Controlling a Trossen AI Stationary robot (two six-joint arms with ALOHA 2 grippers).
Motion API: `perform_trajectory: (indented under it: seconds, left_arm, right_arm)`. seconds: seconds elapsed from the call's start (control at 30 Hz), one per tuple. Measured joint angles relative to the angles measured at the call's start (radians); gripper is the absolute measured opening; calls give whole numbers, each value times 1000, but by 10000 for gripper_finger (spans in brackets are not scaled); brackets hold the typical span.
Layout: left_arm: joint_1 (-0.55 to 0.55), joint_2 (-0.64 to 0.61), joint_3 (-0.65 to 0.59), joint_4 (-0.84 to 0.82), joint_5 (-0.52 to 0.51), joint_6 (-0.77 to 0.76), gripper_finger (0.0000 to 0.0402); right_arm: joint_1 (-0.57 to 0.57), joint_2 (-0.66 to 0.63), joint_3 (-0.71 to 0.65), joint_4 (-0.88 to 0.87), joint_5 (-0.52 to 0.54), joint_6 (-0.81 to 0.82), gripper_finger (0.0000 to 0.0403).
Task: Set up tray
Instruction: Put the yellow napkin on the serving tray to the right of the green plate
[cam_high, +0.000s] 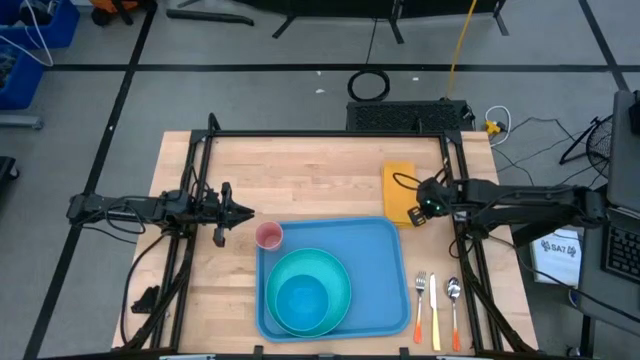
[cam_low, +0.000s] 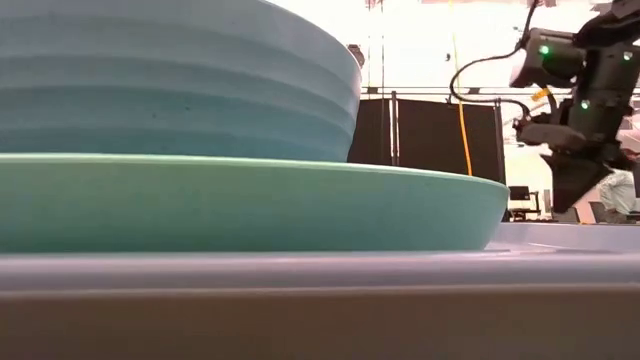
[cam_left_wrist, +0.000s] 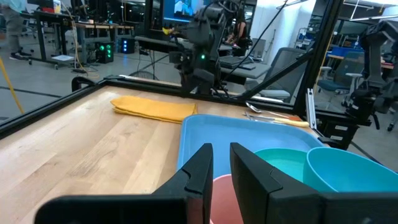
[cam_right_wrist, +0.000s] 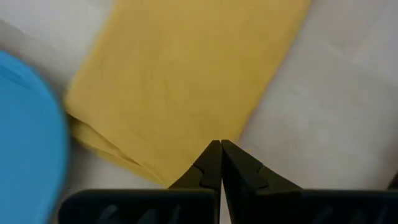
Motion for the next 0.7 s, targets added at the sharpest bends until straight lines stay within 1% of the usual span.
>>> perform_trajectory:
  seconds: [0.1,0.2,0.37,0.53,0.7]
  left_arm:
    - [0,0,0,0,0,0,58]
    - [0,0,0,0,0,0,58]
    - [0,0,0,0,0,0,58]
    - [0,0,0,0,0,0,58]
    - [0,0,0,0,0,0,58]
  right_arm:
    - [3,-1,-41,16,-26,-3,0]
    - [3,-6,-60,19,-30,-3,0]
    - [3,-23,-63,20,-36,8,0]
    - [3,-40,-63,10,-109,28,0]
    - [3,-58,-63,-10,-109,45,0]
